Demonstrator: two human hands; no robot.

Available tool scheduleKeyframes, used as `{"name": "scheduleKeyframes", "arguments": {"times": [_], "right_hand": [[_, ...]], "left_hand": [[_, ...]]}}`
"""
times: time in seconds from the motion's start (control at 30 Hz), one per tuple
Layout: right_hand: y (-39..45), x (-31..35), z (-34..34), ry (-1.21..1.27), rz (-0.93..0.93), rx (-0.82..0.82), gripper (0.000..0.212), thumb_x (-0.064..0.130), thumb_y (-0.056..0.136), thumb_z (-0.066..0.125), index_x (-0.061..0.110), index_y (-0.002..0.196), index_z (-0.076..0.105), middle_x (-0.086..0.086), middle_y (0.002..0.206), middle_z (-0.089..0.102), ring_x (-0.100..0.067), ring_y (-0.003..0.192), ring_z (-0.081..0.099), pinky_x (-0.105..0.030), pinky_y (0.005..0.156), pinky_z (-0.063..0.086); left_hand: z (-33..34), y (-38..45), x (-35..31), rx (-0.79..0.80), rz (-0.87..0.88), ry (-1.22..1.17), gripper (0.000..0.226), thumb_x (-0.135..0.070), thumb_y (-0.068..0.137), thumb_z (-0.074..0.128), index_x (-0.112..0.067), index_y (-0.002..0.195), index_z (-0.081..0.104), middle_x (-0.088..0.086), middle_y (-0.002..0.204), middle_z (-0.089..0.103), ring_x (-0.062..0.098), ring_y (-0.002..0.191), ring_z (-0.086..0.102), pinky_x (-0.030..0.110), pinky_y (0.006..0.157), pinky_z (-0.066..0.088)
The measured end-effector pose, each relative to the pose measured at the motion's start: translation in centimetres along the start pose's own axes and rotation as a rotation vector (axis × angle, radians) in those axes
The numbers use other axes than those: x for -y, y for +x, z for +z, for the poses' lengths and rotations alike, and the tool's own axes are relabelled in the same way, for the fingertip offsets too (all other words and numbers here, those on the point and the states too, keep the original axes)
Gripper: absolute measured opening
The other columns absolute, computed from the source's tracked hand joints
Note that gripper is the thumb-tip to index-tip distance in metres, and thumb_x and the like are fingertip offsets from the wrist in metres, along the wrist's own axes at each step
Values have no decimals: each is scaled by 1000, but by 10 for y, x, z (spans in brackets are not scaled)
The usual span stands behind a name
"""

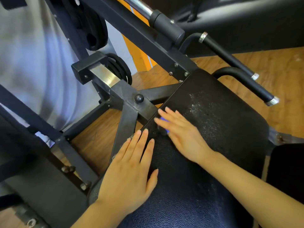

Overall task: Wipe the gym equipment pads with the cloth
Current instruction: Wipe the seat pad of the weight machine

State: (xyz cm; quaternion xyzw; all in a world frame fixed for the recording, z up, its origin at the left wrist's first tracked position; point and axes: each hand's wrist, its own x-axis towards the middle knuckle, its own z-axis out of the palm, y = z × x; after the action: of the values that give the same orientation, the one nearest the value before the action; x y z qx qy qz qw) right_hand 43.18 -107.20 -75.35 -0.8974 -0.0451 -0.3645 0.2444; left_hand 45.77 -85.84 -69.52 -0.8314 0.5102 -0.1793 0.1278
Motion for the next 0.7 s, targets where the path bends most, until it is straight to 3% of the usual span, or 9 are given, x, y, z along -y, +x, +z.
{"name": "scheduleKeyframes", "arguments": {"times": [0.1, 0.17, 0.27, 0.4, 0.53, 0.6, 0.7], "right_hand": [[20, -30, -7, 61, 279, -179, 46, -2, 94, 45, 11, 138, 49, -7, 150, 38, -23, 142, 26, -36, 119, 16], [27, -33, -7, 65, 372, -221, 45, -3, 95, 47, 9, 138, 48, -7, 149, 39, -23, 143, 27, -31, 118, 16], [10, -2, 2, -10, 172, -173, 45, -3, 91, 43, 3, 134, 52, -12, 143, 46, -27, 137, 37, -35, 117, 22], [-7, 12, -1, 28, -112, 21, 47, -1, 89, 43, 2, 135, 50, -12, 144, 45, -23, 138, 33, -30, 118, 15], [32, -35, -15, 58, 204, -121, 45, -4, 94, 44, 6, 138, 47, -9, 149, 38, -25, 142, 26, -38, 119, 16], [40, -43, -17, 68, 313, -165, 44, -3, 96, 45, 7, 139, 45, -8, 151, 37, -23, 143, 25, -32, 120, 13], [28, -21, -9, 51, 216, -124, 47, -6, 94, 47, 6, 139, 45, -8, 150, 38, -23, 143, 25, -29, 119, 12]], "left_hand": [[-1, 2, 0, 11, 5, 15, 68, -47, 89, 40, -7, 144, 44, 16, 155, 31, 27, 146, 24, 41, 114, 21], [-1, 1, 0, 13, 5, 22, 68, -47, 89, 40, -7, 144, 44, 16, 155, 30, 27, 146, 23, 41, 114, 21], [-1, -1, 1, 18, 0, 33, 68, -47, 89, 40, -6, 143, 44, 16, 155, 29, 28, 146, 24, 41, 114, 21], [1, -2, 1, 9, 16, 52, 69, -50, 91, 38, -6, 144, 44, 18, 155, 29, 30, 145, 25, 43, 113, 23], [2, -2, 3, 32, 130, 116, 69, -61, 92, 35, -23, 150, 35, 20, 158, 20, 36, 147, 17, 50, 112, 21], [2, -1, 4, 28, 181, 139, 66, -63, 93, 34, -31, 150, 33, 16, 160, 18, 35, 147, 14, 53, 112, 21], [4, -1, 4, 10, 198, 133, 63, -60, 94, 35, -30, 149, 36, 15, 159, 20, 33, 148, 16, 52, 112, 20]]}}
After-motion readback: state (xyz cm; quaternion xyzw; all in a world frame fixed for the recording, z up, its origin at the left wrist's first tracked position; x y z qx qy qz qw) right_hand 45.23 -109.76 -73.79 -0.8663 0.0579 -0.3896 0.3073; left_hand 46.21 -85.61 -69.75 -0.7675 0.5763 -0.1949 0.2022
